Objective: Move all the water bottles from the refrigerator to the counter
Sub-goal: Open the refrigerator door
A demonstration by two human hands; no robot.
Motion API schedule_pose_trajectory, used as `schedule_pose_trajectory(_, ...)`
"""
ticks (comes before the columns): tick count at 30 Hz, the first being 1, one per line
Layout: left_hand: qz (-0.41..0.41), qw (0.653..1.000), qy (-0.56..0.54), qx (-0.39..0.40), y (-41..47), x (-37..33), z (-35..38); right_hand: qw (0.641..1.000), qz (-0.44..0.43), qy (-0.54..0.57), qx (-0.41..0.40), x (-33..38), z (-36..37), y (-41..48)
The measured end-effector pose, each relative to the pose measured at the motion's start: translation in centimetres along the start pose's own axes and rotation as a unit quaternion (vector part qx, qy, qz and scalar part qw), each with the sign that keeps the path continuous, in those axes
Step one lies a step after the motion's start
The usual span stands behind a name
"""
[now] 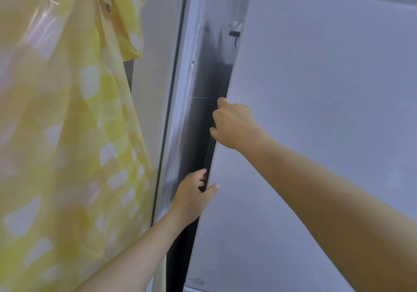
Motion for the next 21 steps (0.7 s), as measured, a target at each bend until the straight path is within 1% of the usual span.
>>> schedule_pose_trajectory(3,0.024,1.0,0.007,-0.006,-0.1,-0.1,0.4,1.0,0.011,0.004,0.008,0.2,0.1,0.0)
schedule_pose_trajectory(5,0.022,1.0,-0.001,-0.012,-0.1,-0.1,0.4,1.0,0.014,0.006,0.014,0.5,0.0,-0.1)
schedule_pose_trajectory(8,0.015,1.0,-0.006,-0.005,-0.3,0.4,0.1,1.0,0.018,-0.011,-0.001,0.8,-0.9,-0.9)
schedule_pose_trajectory(10,0.018,1.0,0.001,-0.005,-0.9,0.6,0.0,0.999,0.006,-0.031,-0.013,1.0,-1.6,-2.1)
schedule_pose_trajectory(14,0.043,0.999,0.028,-0.011,-3.3,-0.7,-0.3,0.997,-0.018,-0.05,-0.053,1.0,-3.3,-5.1)
schedule_pose_trajectory(17,0.049,0.998,0.048,-0.012,-5.9,-2.3,-0.6,0.997,-0.033,-0.04,-0.061,1.1,-4.9,-7.5)
schedule_pose_trajectory(19,0.05,0.997,0.062,-0.016,-7.9,-3.5,-0.7,0.993,-0.049,-0.07,-0.082,1.2,-6.3,-9.5)
schedule_pose_trajectory(21,0.042,0.997,0.065,-0.024,-10.0,-4.8,-0.6,0.996,-0.035,-0.024,-0.084,0.7,-7.5,-11.3)
Point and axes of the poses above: each hand's wrist, its own y-axis towards the middle knuckle, its own z-axis out of the palm, x = y × z, the point moved 5 cm from there along y, towards the middle knuckle, and after that the axes turned 5 degrees about -y, right-handed, at the moved point
